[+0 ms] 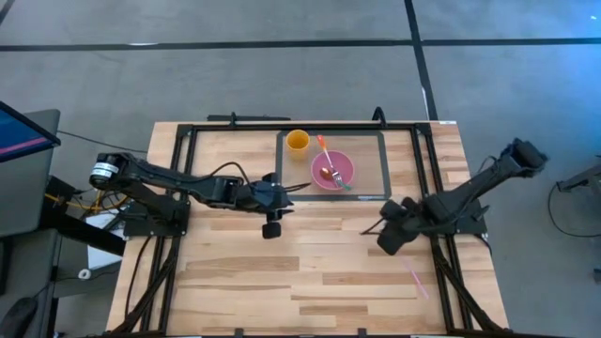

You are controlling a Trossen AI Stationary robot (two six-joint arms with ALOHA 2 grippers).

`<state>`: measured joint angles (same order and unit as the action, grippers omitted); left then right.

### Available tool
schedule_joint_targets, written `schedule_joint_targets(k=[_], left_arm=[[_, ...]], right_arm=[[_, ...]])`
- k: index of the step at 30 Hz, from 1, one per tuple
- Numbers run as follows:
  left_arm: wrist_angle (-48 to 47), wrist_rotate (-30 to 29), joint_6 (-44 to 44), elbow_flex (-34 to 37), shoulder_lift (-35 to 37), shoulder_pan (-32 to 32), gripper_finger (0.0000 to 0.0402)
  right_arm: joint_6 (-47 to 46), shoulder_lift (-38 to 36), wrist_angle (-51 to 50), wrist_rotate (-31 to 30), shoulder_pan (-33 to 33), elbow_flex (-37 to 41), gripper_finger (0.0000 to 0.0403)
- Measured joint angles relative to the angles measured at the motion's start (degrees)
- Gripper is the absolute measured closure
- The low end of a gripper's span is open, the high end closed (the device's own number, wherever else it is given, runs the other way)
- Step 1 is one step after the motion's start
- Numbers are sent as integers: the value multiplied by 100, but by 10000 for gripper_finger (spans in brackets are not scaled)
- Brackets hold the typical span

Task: Pick & Place Utensil
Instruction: Put the pink straw into the yellow cup

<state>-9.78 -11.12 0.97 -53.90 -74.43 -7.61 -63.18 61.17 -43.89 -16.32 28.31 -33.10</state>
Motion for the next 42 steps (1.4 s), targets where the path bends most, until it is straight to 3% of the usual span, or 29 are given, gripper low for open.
schedule_joint_targets(k=[3,8,22,28,32,37,42], left_arm=[[26,1,0,79,0,8,315],[106,1,0,178,0,-33,315],[151,9,0,196,0,-167,315],[174,10,0,196,0,-168,315],[188,7,0,196,0,-167,315],[208,8,0,196,0,-167,315],[214,7,0,196,-2,-167,315]], right_arm=[[-829,0,-563,0,250,2,280],[-1384,4,-213,5,512,219,280],[-1035,1442,366,237,694,275,280],[-1035,1733,442,262,694,247,282],[-1033,1693,499,282,685,253,312],[-944,1501,589,342,683,276,388],[-670,1338,928,429,694,289,389]])
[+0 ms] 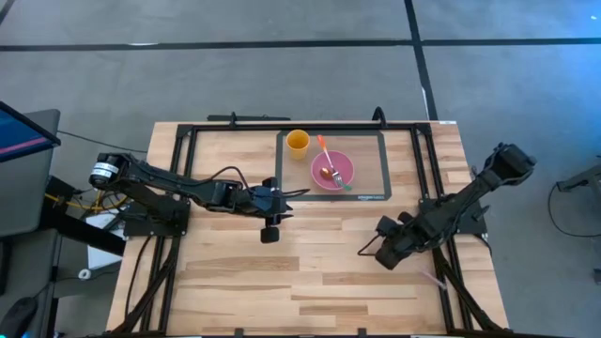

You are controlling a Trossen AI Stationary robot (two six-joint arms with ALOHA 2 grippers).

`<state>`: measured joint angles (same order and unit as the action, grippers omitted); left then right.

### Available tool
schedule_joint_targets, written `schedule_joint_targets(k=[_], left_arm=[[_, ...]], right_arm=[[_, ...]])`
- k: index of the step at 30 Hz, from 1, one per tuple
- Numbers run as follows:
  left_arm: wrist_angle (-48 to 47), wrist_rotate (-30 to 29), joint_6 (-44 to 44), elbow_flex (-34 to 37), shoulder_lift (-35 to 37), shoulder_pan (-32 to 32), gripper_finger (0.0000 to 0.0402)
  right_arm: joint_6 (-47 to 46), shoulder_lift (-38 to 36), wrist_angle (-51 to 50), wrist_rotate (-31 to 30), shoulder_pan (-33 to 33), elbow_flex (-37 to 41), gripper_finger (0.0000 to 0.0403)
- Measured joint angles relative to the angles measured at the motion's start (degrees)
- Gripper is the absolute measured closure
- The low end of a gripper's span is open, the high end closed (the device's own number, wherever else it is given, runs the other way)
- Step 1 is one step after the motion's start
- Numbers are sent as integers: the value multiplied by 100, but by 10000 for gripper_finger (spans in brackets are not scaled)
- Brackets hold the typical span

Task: Pick & Place Utensil
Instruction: Put the pink straw into the yellow cup

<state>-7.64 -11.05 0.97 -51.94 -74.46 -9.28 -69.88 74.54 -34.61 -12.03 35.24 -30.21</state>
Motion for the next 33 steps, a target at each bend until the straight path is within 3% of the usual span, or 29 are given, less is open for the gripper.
schedule_joint_targets(k=[6,14,19,25,28,33], left_arm=[[2,0,0,0,0,0,315],[44,0,0,0,0,-1,315],[83,2,0,0,0,0,315],[133,2,0,0,0,-2,315],[137,44,0,0,0,0,315],[164,46,2,0,0,0,315]], right_arm=[[754,-265,1160,-183,-13,-3,398],[2505,-718,2959,-1204,-131,-5,401],[4307,-1040,4410,-2030,-566,-5,401],[7148,-1237,6827,-2880,-1495,-11,402],[8379,-1196,8333,-2550,-2057,-14,402],[9512,-845,10270,-1137,-3125,-20,402]])
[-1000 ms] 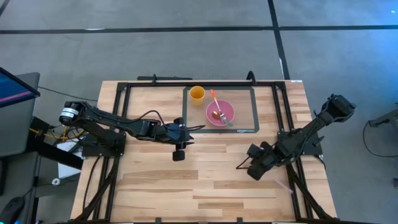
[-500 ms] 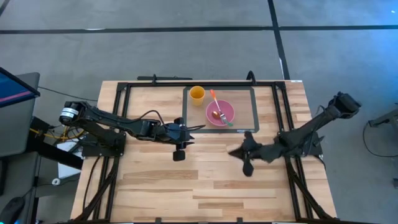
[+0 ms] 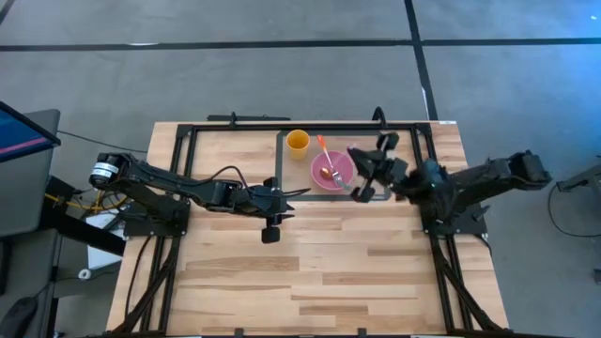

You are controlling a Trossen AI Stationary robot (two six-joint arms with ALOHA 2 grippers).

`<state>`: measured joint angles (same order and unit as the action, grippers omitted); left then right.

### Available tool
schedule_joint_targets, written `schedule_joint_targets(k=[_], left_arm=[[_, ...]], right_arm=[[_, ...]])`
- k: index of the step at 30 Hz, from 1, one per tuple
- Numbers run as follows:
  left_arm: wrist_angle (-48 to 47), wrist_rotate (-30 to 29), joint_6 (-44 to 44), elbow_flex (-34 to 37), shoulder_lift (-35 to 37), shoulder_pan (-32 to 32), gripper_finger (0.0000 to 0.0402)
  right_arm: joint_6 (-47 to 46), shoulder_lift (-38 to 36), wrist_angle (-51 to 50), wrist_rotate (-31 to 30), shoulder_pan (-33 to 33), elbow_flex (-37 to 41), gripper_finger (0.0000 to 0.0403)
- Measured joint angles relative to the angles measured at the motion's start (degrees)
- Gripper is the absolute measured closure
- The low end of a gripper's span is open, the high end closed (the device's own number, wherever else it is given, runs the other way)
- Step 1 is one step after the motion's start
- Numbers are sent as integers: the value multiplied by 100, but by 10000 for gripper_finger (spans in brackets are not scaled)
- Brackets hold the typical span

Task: Pick & Place Utensil
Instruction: Put the pink straw into the yellow cup

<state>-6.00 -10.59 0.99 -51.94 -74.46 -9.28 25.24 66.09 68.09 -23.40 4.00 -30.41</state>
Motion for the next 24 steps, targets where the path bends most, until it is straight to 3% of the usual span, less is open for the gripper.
schedule_joint_targets(k=[4,6,18,24], left_arm=[[8,0,17,0,0,-2,315],[8,0,20,0,0,-2,315],[8,-2,20,-2,-2,-1,315],[13,-2,20,95,-2,-1,315]], right_arm=[[-151,532,710,1357,-873,-79,402],[-276,854,837,1710,-1207,-239,403],[-693,2889,1011,1800,-2300,-1996,403],[-1197,3588,1009,1685,-2494,-2351,403]])
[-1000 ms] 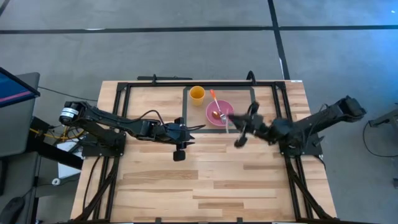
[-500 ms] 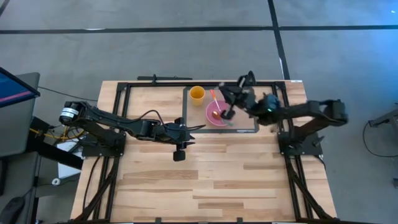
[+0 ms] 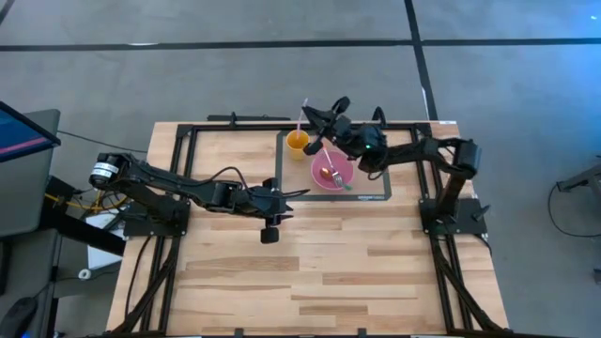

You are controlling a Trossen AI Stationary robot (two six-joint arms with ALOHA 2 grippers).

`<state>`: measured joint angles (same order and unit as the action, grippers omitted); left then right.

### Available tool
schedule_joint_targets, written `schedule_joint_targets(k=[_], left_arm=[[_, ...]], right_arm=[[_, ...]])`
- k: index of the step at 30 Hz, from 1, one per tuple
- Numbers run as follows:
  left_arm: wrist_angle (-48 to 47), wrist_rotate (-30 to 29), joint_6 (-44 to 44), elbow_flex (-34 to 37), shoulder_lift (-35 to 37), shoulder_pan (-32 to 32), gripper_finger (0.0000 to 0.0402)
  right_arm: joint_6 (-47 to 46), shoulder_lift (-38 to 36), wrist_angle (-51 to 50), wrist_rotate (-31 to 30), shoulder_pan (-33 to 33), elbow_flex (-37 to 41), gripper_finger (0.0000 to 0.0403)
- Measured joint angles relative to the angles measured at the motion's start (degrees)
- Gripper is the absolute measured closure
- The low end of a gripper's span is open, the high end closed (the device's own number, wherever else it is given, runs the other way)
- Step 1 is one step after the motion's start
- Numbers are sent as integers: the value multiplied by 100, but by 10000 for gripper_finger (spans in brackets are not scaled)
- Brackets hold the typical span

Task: Pick & Place Utensil
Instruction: Put the pink straw into the yellow cup

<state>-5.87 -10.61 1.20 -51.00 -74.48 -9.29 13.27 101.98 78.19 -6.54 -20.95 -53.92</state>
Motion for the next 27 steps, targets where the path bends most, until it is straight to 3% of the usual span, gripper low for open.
schedule_joint_targets(k=[8,15,27], left_arm=[[6,0,2,126,0,-1,315],[42,0,2,126,0,-1,315],[81,0,2,126,0,-1,315]], right_arm=[[-82,420,-11,-299,-66,-58,403],[-882,544,-692,-796,-144,-58,403],[-1333,544,-1507,-835,-215,-58,388]])
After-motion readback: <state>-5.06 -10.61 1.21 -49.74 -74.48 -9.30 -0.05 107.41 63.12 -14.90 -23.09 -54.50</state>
